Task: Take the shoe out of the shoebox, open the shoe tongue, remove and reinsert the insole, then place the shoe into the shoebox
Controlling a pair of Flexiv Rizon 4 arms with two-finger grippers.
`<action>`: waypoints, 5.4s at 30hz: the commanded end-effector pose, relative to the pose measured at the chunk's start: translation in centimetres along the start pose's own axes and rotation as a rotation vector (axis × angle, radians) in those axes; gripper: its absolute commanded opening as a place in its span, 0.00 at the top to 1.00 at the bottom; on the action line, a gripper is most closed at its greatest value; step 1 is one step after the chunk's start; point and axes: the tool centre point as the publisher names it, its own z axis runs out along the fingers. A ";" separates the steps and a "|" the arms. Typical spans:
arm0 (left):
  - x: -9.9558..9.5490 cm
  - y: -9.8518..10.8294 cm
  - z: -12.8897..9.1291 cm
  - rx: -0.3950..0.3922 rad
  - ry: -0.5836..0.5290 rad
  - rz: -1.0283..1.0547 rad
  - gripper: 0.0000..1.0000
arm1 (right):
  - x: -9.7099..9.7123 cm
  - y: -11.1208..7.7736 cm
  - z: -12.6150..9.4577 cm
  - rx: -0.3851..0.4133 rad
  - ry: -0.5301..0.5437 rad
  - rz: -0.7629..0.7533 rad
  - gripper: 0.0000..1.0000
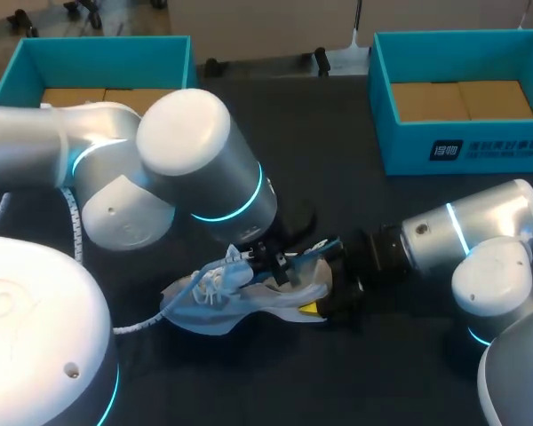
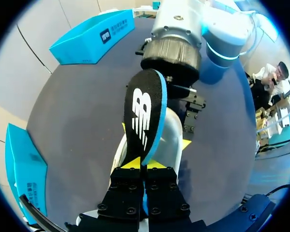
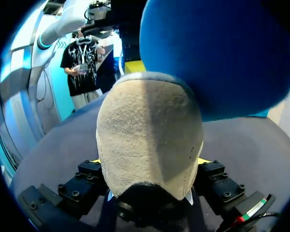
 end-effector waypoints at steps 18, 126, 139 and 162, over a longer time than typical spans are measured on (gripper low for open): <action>0.8 -0.6 -2.6 0.077 0.007 0.038 0.00 | 0.0 0.2 0.1 0.007 -0.001 0.001 1.00; 0.4 -3.3 -4.8 0.140 -0.162 0.009 0.19 | 0.0 0.2 0.1 0.007 -0.001 0.001 1.00; 1.5 -3.2 -4.0 0.104 -0.245 0.015 0.29 | 0.0 0.2 0.1 0.007 -0.001 0.001 1.00; 1.6 -2.8 -3.4 0.066 -0.289 -0.016 0.54 | 0.0 0.2 0.1 0.007 -0.001 0.001 1.00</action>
